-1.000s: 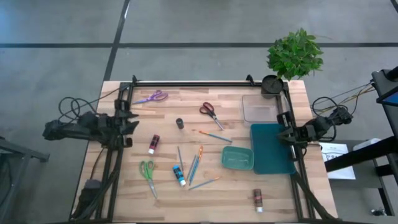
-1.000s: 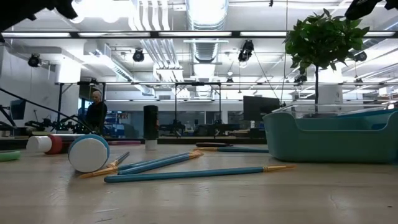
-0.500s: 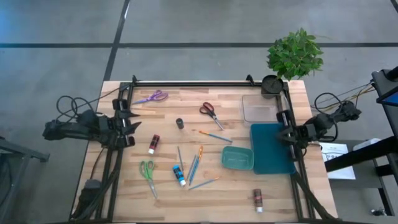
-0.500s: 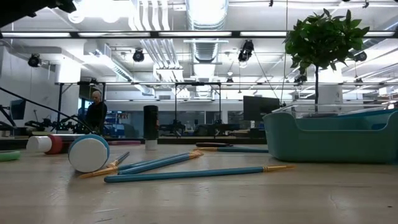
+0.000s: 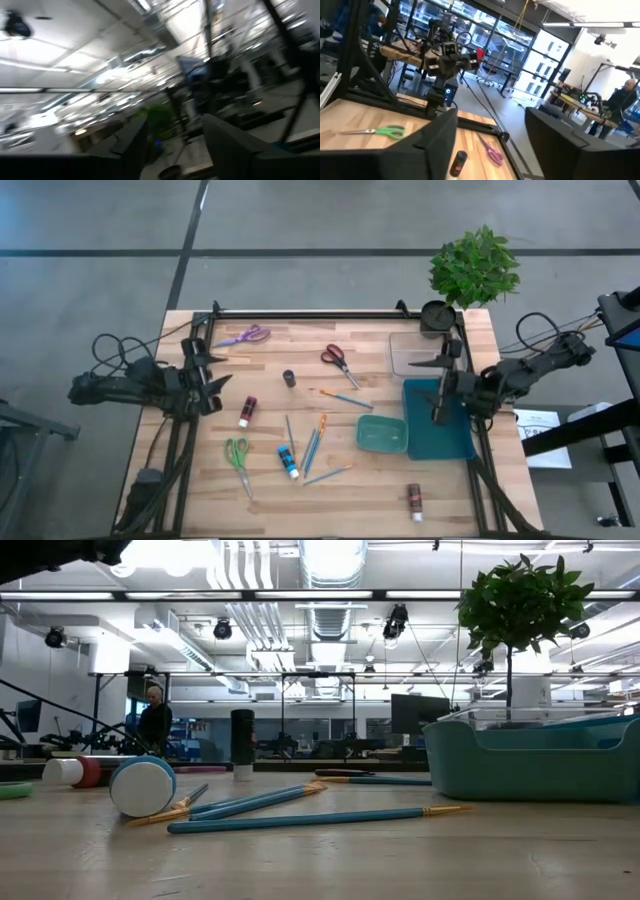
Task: Pick & Place Paint Supplies
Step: Put the purple scissors into the transparent bin
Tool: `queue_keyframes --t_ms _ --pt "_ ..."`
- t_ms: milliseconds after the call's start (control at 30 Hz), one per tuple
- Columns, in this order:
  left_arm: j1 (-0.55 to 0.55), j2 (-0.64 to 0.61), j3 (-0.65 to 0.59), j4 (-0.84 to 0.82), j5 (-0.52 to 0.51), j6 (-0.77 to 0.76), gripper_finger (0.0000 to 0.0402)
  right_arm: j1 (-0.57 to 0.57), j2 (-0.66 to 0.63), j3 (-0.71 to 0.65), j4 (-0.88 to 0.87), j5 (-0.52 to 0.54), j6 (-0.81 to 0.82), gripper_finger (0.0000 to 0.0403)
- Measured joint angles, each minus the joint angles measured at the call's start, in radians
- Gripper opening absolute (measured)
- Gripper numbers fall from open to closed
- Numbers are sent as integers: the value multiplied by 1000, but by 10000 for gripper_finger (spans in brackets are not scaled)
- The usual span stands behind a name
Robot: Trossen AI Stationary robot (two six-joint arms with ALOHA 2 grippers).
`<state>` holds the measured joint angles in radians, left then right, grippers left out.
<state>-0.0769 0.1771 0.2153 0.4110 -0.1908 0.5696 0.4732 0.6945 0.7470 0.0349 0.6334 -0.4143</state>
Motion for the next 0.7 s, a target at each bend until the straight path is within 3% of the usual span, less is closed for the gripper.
queue_keyframes --t_ms 233,333,467,600,667,700 --pt "0 138 91 -8 -154 94 282 0 27 41 -25 12 -19 288" --pt "0 238 181 -5 -310 157 288 0 22 41 -25 25 -7 289" --pt "0 412 364 -24 -702 181 290 0 21 40 -26 25 19 290" --pt "22 631 620 -169 -1232 174 290 0 23 38 -26 25 36 290" --pt "33 735 744 -286 -1362 219 290 0 26 38 -23 25 46 290" --pt "35 785 803 -331 -1374 242 290 0 27 38 -23 25 52 290"
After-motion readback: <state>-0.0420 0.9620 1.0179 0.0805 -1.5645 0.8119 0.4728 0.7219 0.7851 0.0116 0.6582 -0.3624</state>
